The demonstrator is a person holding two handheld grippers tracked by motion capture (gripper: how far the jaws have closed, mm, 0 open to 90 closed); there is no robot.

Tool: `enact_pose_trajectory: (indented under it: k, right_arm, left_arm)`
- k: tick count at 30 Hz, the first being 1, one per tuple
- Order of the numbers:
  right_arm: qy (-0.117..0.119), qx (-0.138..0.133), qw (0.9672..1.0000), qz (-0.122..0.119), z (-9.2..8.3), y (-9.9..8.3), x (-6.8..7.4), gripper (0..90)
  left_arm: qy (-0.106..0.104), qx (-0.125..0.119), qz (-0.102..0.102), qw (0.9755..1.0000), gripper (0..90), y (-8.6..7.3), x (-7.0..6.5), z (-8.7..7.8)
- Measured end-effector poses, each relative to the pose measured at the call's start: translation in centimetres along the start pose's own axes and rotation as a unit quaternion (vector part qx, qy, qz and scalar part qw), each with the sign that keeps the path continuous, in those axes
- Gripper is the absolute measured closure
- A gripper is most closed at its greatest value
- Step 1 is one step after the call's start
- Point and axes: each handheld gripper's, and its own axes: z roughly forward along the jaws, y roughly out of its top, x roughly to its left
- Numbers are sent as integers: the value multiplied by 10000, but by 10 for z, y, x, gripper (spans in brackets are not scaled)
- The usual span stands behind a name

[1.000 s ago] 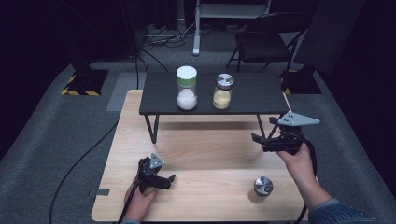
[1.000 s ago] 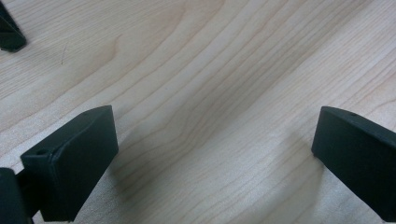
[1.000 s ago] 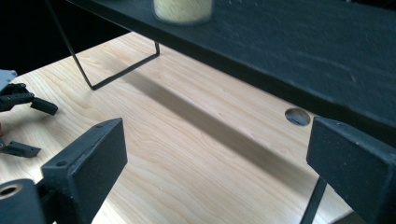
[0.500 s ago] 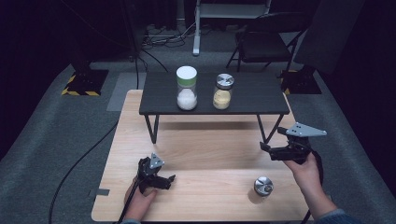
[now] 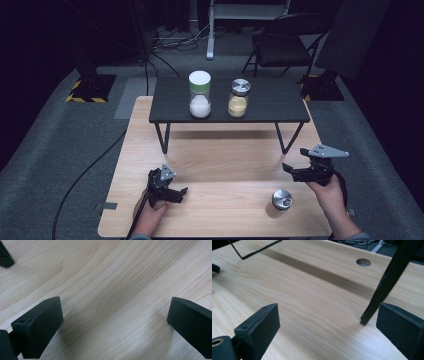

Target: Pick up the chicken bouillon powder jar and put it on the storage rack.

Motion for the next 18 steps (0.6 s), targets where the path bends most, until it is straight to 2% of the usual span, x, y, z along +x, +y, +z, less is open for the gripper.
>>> enact_pose_trajectory:
  k: [6,10,18]
  right_arm:
    - [-54,49,9999,107,1,-14,-3,45]
    - [-83,8,9999,105,1,-23,-4,41]
    - [-159,130,9998,61,3,-37,-4,39]
  left_arm:
    - [-3,-6,6,10000,3,0,0,0]
    - [-1,-1,2,10000,3,0,0,0]
    - [-3,-6,6,10000,3,0,0,0]
